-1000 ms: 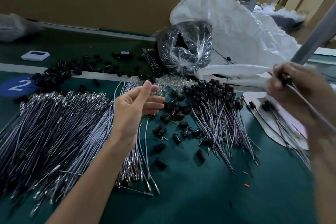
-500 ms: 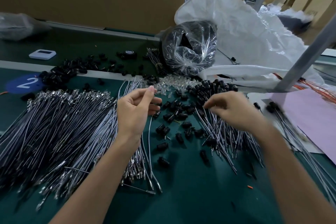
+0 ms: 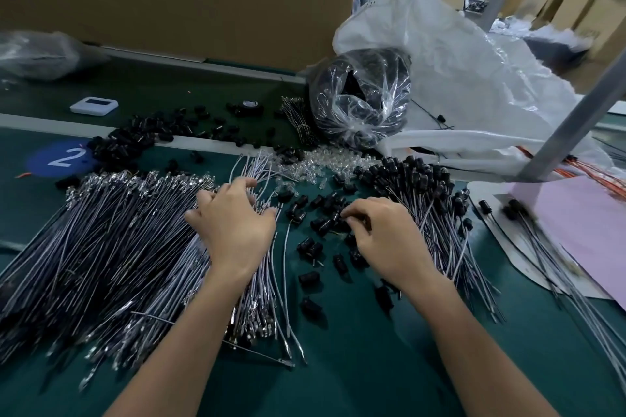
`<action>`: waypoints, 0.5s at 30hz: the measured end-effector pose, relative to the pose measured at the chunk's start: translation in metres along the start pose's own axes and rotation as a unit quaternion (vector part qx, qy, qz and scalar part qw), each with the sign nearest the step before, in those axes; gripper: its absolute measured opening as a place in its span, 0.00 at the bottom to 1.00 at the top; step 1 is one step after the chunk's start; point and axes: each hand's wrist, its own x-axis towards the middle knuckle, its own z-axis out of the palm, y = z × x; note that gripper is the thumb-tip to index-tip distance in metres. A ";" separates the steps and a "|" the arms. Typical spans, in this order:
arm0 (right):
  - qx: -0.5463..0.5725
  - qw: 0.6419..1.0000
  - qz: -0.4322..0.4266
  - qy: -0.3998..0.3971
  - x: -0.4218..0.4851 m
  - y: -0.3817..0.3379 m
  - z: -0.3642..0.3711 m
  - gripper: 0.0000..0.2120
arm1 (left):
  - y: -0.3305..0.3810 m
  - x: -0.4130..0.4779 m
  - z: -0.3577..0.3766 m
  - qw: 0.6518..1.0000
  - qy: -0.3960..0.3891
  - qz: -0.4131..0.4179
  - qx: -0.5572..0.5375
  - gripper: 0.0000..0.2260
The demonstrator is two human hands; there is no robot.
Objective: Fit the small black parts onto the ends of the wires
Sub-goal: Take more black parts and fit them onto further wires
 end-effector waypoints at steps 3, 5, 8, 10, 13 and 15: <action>0.012 1.000 -0.006 0.022 -0.002 -0.001 0.000 0.08 | -0.003 0.003 -0.010 0.998 0.022 0.009 0.061 0.20; 0.018 0.999 -0.011 0.030 -0.003 -0.003 0.000 0.08 | -0.010 0.009 -0.018 0.989 0.042 0.033 0.136 0.15; 0.017 0.999 -0.015 0.026 -0.004 -0.004 0.002 0.08 | -0.017 0.016 -0.026 0.974 -0.013 0.026 0.223 0.08; 0.020 0.999 -0.012 0.022 -0.005 -0.004 0.003 0.08 | -0.017 0.021 -0.025 0.978 -0.040 0.016 0.206 0.05; 0.024 0.999 -0.010 0.019 -0.006 -0.003 0.004 0.08 | -0.018 0.024 -0.022 0.987 -0.047 0.011 0.152 0.04; 0.032 0.999 -0.006 0.022 -0.006 -0.003 0.004 0.08 | -0.018 0.021 -0.021 0.990 -0.039 0.011 0.139 0.06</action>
